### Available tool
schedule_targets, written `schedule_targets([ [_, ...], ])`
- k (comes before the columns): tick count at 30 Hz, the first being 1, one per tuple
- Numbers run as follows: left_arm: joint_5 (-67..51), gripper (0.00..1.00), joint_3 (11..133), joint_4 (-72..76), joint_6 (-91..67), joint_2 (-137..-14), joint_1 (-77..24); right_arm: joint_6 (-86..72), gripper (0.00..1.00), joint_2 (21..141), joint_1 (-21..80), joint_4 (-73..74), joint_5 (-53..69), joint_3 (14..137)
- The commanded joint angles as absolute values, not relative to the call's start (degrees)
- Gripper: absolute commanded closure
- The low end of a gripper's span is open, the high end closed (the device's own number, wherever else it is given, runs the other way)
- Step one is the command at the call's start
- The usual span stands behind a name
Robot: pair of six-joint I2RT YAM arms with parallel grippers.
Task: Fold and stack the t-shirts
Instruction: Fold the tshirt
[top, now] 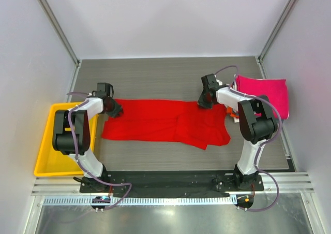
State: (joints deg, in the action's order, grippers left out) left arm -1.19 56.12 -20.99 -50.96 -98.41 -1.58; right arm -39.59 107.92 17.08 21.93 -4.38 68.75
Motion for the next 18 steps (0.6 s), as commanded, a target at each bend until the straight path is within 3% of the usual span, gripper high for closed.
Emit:
schedule_targets([
  [1, 0.18, 0.75, 53.79, -20.66, -51.07, -102.74, -0.26, -39.03, 0.99, 110.74, 16.26, 23.02, -12.91, 70.75],
  [5, 1.40, 0.76, 52.65, -20.74, -50.71, -100.38, 1.41, -38.59, 0.99, 109.34, 16.17, 22.76, -13.19, 70.84],
  [9, 3.69, 0.76, 52.47, -22.59, -49.93, -96.25, 1.49, -36.39, 0.78, 105.93, 16.26, 22.67, -10.64, 71.72],
  [13, 4.04, 0.76, 51.42, -23.55, -49.92, -91.33, 1.41, -35.07, 0.70, 99.42, 16.79, 23.37, -10.54, 70.40],
  [16, 3.61, 0.76, 50.36, -23.20, -49.40, -86.32, 0.53, -34.89, 0.73, 93.53, 17.05, 25.48, -11.95, 68.30],
  [18, 3.25, 0.76, 50.19, -22.94, -48.43, -83.25, -1.65, -34.89, 0.90, 90.98, 17.23, 26.01, -11.95, 65.58],
])
